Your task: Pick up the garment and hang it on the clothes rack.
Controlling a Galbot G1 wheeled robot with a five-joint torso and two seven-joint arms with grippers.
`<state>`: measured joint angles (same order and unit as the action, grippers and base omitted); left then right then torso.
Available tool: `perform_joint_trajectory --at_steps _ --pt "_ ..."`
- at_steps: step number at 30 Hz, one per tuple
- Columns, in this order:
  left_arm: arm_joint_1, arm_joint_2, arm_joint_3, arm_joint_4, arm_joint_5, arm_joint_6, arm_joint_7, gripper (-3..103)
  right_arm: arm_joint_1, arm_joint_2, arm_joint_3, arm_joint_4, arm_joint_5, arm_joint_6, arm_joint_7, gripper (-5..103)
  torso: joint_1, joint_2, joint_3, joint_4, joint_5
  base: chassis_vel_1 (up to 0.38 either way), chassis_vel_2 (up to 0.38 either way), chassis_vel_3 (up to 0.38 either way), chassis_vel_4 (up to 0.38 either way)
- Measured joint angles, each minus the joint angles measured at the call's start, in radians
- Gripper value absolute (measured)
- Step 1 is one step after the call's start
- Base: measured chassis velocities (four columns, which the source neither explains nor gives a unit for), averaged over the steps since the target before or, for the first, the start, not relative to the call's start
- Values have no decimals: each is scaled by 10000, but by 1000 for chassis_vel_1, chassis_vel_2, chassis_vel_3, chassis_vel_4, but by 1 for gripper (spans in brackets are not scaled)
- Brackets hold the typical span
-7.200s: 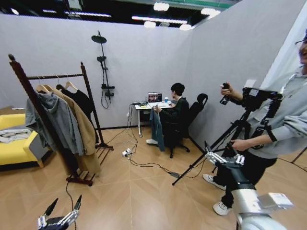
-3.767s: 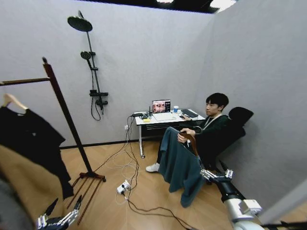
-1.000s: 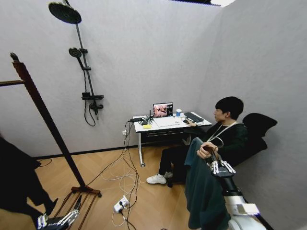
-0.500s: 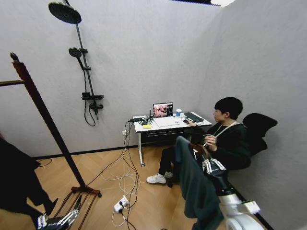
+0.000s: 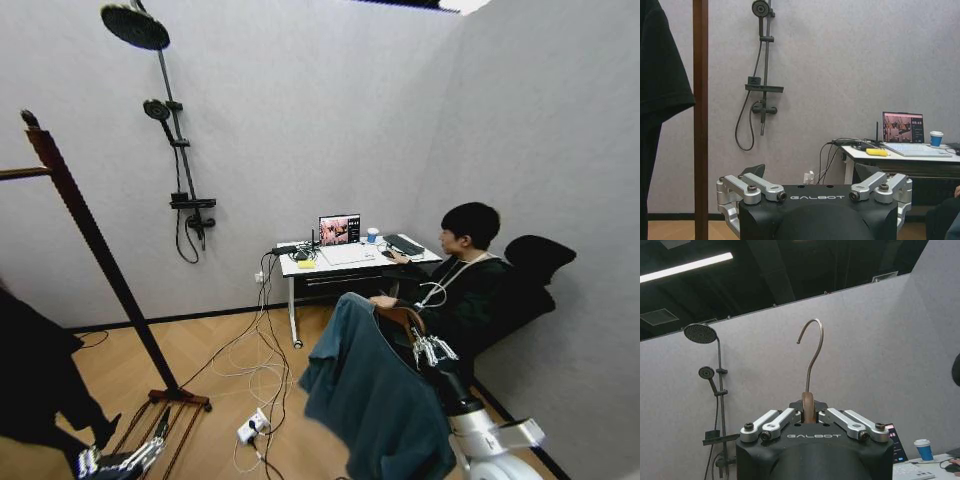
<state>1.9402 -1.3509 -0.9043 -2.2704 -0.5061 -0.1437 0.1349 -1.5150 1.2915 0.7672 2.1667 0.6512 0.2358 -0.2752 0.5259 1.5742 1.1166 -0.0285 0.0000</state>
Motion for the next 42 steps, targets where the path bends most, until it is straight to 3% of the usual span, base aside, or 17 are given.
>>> perform_joint_trajectory --at_steps 42 --pt "0 -1 0 0 0 0 0 100 -9 14 235 168 -881 104 1064 9 0 0 1 1 -1 81 80 86 81"
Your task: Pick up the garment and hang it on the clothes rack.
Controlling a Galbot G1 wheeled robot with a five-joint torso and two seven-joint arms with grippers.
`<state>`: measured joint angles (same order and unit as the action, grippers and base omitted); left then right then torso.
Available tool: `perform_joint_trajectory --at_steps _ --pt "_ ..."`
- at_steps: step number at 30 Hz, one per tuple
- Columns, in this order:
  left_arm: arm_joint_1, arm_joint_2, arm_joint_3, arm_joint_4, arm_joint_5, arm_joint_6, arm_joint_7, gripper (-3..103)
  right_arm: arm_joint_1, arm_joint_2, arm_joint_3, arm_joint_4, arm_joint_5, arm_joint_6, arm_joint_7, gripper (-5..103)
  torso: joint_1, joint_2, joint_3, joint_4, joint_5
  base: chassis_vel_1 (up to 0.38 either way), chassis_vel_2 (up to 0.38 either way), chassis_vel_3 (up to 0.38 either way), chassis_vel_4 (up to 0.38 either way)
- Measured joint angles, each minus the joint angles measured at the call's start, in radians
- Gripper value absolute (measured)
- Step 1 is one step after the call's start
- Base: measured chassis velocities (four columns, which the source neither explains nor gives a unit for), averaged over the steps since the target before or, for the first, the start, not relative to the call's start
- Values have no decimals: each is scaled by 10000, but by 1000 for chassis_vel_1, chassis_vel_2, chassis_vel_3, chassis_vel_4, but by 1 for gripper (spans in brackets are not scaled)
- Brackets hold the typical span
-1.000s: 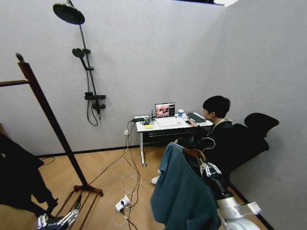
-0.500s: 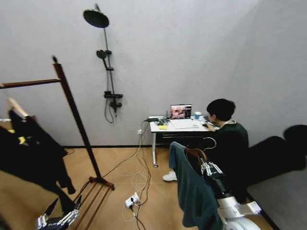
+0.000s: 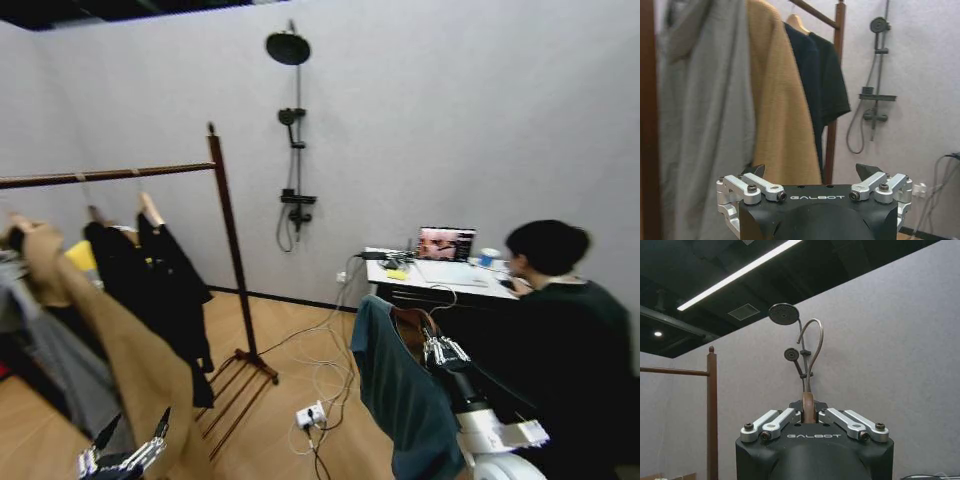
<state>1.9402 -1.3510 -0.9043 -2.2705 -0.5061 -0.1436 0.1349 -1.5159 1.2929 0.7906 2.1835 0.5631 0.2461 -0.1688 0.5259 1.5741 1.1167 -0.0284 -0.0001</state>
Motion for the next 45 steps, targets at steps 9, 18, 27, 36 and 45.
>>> perform_joint_trajectory --at_steps 9,18,27,36,45 --pt "0 0 0 0 0 0 0 100 -57 22 68 65 -288 27 502 9 0 0 0 -1 1 127 125 117 120" --pt "0 1 0 0 0 0 0 100 -36 76 39 161 -506 291 733 9 0 0 0 -2 2 130 118 116 119" --pt "0 1 0 0 0 0 0 100 -31 88 119 254 -621 446 900 9 0 0 -1 -2 2 129 133 125 115" --pt "0 0 0 0 0 0 0 100 -41 32 261 368 -1139 476 553 9 0 1 0 2 0 115 120 130 136" --pt "0 0 0 0 0 0 0 100 139 -184 226 482 -1383 123 532 9 -1 2 -1 -4 1 1 57 49 2"
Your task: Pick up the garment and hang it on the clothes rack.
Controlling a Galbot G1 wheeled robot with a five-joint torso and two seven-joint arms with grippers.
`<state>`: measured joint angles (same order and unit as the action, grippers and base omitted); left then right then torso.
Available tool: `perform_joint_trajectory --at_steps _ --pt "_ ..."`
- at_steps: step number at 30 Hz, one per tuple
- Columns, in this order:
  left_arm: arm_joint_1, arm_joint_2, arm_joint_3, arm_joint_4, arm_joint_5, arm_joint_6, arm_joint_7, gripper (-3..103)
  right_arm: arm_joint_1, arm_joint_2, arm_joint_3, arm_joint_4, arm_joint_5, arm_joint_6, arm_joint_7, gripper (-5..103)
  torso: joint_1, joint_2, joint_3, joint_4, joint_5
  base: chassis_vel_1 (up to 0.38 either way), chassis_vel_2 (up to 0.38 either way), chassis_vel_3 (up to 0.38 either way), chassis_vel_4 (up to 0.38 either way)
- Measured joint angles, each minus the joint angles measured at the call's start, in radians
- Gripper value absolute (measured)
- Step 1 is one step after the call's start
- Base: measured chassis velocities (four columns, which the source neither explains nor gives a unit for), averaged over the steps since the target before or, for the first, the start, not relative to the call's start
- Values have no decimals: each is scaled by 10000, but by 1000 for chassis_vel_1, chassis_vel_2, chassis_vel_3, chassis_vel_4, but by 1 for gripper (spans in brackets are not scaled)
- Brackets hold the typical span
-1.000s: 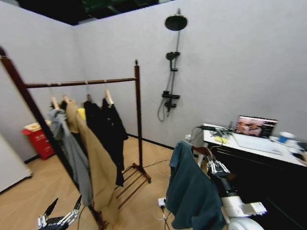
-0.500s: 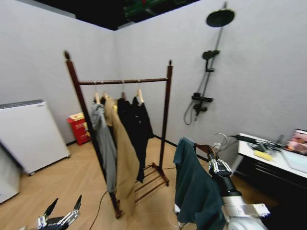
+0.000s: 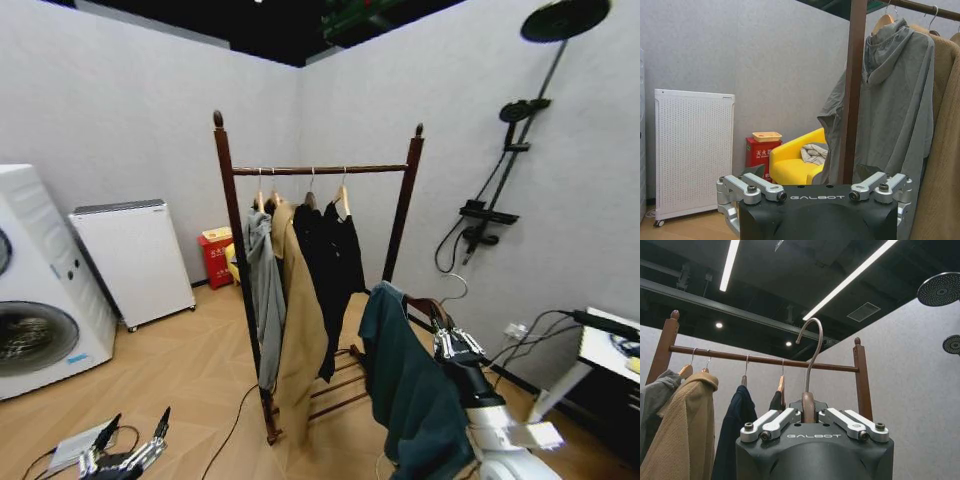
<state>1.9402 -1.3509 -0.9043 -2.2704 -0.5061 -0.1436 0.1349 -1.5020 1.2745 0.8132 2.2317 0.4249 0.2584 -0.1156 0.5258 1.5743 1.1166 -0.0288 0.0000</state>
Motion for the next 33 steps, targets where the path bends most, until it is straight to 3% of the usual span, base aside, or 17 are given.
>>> perform_joint_trajectory --at_steps 11,12,16,17,19,20,23,33 --pt "0 0 0 0 0 0 0 100 178 -234 63 232 12 -83 188 9 0 0 0 2 -2 -152 166 175 -157" --pt "0 0 0 0 0 0 1 100 288 -355 264 354 -173 -420 752 9 3 -2 1 3 1 -279 279 284 -265" --pt "0 0 0 0 0 0 6 100 415 -521 414 435 -250 -667 1005 9 2 -1 0 1 3 -294 286 306 -282" --pt "0 1 0 0 0 0 1 100 644 -891 500 454 -134 -911 1168 9 3 -1 0 -2 -4 -332 254 287 -323" --pt "0 0 0 0 0 0 -3 100 1057 -1645 602 377 165 -1330 1290 9 22 -10 8 14 8 -212 226 208 -240" --pt "0 0 0 0 0 0 -3 100 1057 -1645 602 377 165 -1330 1290 9 22 -10 8 14 8 -212 198 208 -240" --pt "-1 1 0 0 0 0 -1 100 1797 -2793 737 193 821 -2217 1508 9 13 -7 3 3 -4 -159 138 90 -58" --pt "0 1 0 0 0 0 0 100 4014 -4098 413 -661 2118 -3535 2278 9 -12 5 -3 3 2 15 -11 -17 18"
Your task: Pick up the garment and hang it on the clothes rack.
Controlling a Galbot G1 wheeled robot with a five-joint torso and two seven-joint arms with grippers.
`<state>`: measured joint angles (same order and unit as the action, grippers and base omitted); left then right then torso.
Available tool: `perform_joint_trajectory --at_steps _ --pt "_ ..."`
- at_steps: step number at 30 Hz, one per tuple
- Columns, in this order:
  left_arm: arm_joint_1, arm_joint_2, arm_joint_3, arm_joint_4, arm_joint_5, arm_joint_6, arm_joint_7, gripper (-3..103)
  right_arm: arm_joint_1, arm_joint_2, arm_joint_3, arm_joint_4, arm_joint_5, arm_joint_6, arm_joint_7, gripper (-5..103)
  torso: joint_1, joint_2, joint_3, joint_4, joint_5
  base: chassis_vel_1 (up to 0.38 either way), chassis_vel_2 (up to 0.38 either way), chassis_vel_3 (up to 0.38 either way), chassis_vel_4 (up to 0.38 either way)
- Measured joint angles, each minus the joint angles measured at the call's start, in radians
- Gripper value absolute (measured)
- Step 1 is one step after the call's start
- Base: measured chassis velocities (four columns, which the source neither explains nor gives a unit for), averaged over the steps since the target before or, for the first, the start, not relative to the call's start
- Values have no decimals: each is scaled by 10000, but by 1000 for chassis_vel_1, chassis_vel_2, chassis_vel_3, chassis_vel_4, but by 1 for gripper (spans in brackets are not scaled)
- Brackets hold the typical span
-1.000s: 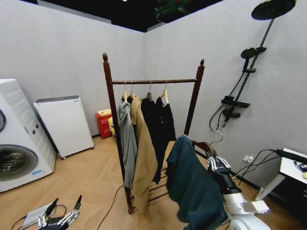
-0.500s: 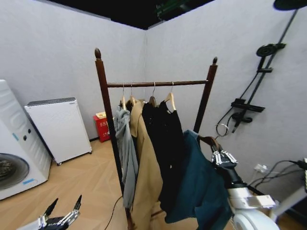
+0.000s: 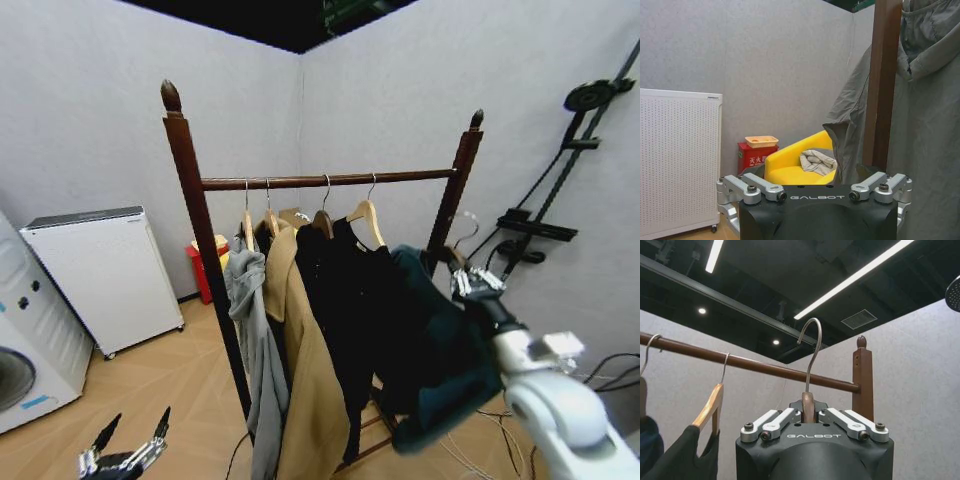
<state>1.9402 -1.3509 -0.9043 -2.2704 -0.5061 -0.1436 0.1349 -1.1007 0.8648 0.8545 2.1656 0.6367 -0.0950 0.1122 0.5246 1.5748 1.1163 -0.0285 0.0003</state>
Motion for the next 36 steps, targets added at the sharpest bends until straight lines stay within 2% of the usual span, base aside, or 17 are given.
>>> perform_joint_trajectory --at_steps 3,4,6,7,10,13,14,18,20,24,29,36 --pt "0 0 -1 0 0 0 -2 100 1204 -966 -441 -694 1148 -504 327 9 2 0 0 -2 -4 38 -32 -34 19" --pt "0 0 -1 0 0 0 -2 100 1204 -966 -441 -694 1148 -504 327 9 2 0 0 -2 -4 0 0 0 0" --pt "0 0 -1 0 0 0 -2 100 2250 -1737 -877 -1540 1726 -749 353 9 13 -6 5 0 -2 0 0 0 0" --pt "0 0 -1 0 0 0 -2 100 2250 -1737 -877 -1540 1726 -749 353 9 13 -6 5 0 -2 0 0 0 0" --pt "0 0 0 0 0 0 -1 100 3728 -2409 -1735 -2556 2138 -838 80 9 19 -10 6 -1 -1 0 0 0 0" --pt "0 0 0 0 0 0 0 100 4436 -2573 -2269 -2926 2183 -864 -33 9 18 -9 5 -2 -3 0 0 0 0" --pt "0 0 0 0 0 0 0 100 4436 -2573 -2269 -2926 2183 -864 -33 9 18 -9 5 -2 -3 0 0 0 0" --pt "0 0 0 0 0 0 0 100 5535 -2544 -3459 -3476 2197 -952 -124 9 15 -8 3 -2 -4 0 0 0 0" --pt "0 0 0 0 0 0 0 100 6105 -2301 -4203 -3764 2086 -1050 -178 9 15 -8 4 -1 -2 0 0 0 0" --pt "0 0 0 0 0 0 0 100 6714 -2048 -4930 -4124 1854 -1100 -215 9 15 -9 4 0 -2 0 0 0 0" --pt "0 0 0 0 -1 0 0 100 8451 -1544 -6475 -5199 1585 -1128 -236 9 15 -8 4 1 -5 0 0 0 0" --pt "0 0 0 0 0 0 0 100 8958 -1286 -7082 -5856 1340 -1223 -575 9 15 -7 5 0 -1 0 0 0 0"
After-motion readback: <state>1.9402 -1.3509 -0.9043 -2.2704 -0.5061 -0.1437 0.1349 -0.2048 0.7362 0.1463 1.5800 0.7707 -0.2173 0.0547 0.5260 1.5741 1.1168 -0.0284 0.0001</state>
